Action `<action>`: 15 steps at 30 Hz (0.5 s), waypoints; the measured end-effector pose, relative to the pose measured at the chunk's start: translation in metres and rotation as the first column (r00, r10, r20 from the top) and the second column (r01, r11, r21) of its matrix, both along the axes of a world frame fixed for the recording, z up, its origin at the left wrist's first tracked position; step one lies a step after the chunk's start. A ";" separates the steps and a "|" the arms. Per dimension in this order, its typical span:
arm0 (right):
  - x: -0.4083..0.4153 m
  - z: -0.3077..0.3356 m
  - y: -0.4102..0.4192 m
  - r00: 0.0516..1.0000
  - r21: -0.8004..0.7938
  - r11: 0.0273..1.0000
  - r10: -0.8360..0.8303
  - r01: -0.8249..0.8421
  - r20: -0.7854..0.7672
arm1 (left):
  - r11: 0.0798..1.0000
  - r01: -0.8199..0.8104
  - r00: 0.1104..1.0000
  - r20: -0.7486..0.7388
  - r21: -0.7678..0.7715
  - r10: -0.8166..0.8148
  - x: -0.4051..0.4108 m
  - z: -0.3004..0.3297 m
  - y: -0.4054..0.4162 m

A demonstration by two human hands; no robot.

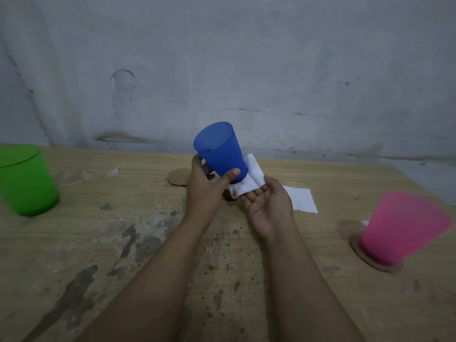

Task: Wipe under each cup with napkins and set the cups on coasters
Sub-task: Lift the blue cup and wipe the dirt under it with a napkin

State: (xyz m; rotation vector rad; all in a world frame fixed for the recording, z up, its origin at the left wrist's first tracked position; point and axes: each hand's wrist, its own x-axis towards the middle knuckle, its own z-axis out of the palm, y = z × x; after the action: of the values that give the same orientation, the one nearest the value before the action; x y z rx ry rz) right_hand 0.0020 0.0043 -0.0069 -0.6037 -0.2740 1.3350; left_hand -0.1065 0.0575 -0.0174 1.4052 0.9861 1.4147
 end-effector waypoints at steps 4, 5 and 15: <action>0.002 0.000 0.001 0.997 -0.050 0.997 -0.053 0.055 0.049 | 1.000 -0.008 1.000 0.019 0.005 0.008 -0.001 0.002 0.000; 0.003 0.000 0.002 0.996 -0.074 0.994 -0.076 0.079 0.048 | 1.000 -0.008 1.000 0.020 0.003 0.008 -0.001 0.002 0.000; -0.002 0.002 0.003 0.996 0.012 0.996 -0.091 0.091 0.011 | 0.999 0.048 0.999 0.006 0.027 -0.048 0.003 0.003 -0.008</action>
State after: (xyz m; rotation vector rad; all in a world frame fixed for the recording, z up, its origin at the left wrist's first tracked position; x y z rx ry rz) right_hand 0.0004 0.0069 -0.0053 -0.6080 -0.2604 1.2416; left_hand -0.1031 0.0496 -0.0147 1.4334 0.9265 1.4012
